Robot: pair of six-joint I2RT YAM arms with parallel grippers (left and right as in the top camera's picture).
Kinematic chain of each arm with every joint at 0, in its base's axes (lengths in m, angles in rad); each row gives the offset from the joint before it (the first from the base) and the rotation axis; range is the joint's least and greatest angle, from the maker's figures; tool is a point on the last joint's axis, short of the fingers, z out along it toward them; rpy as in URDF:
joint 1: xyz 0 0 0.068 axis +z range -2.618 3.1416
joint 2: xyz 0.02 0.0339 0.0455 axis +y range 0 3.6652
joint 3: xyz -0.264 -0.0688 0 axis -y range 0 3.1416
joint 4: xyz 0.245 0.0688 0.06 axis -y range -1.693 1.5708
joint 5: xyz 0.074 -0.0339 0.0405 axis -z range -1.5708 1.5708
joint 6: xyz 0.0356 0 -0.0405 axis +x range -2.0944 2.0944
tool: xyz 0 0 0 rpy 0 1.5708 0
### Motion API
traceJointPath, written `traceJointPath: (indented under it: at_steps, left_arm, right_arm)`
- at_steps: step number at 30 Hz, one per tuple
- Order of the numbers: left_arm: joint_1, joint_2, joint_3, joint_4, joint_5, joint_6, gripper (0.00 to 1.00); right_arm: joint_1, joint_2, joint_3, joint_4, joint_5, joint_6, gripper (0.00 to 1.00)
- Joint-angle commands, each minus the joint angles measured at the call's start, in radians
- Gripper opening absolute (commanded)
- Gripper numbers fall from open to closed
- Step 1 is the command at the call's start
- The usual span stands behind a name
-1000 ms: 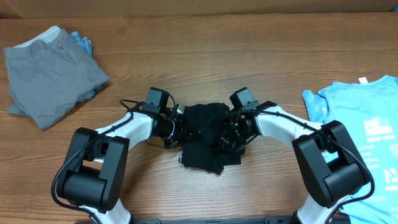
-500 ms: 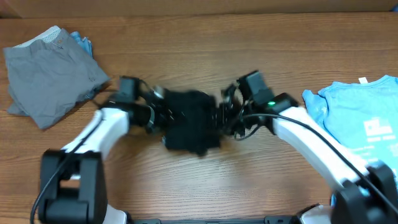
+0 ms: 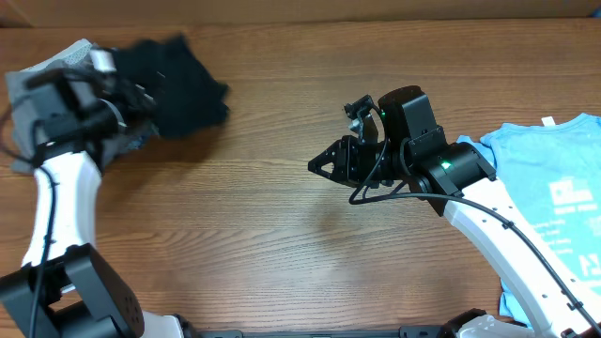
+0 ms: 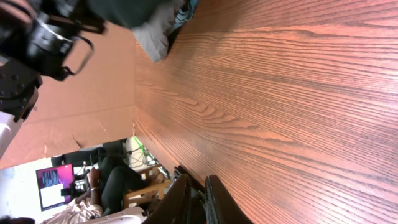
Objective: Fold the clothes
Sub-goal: 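Carry the bundle to the upper left with the left gripper, then lower the black bundle onto the grey garment and release with left gripper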
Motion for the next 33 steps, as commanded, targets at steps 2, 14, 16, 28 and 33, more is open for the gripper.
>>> traceJointPath:
  at_steps: [2,14,16,28,33]
  left_arm:
    - [0.072,-0.026,0.048,0.198,0.007,-0.136,0.04]
    - [0.165,0.156,0.084,0.515,-0.117,-0.241,0.04]
    - [0.173,0.215,0.124,0.526,-0.112,-0.243,0.04]
    - [0.214,0.483,0.431,0.584,-0.057,-0.284,0.04]
    - [0.214,0.522,0.52,0.583,-0.146,-0.285,0.04]
  right_arm:
    - [0.001,0.0,0.006,0.004,0.018,-0.008,0.13]
    - [0.001,0.0,0.006,0.003,0.024,-0.007,0.13]
    - [0.001,0.0,0.006,-0.002,0.025,-0.007,0.13]
    - [0.001,0.0,0.006,-0.035,0.029,0.0,0.12]
    - [0.001,0.0,0.006,-0.035,0.029,0.0,0.12]
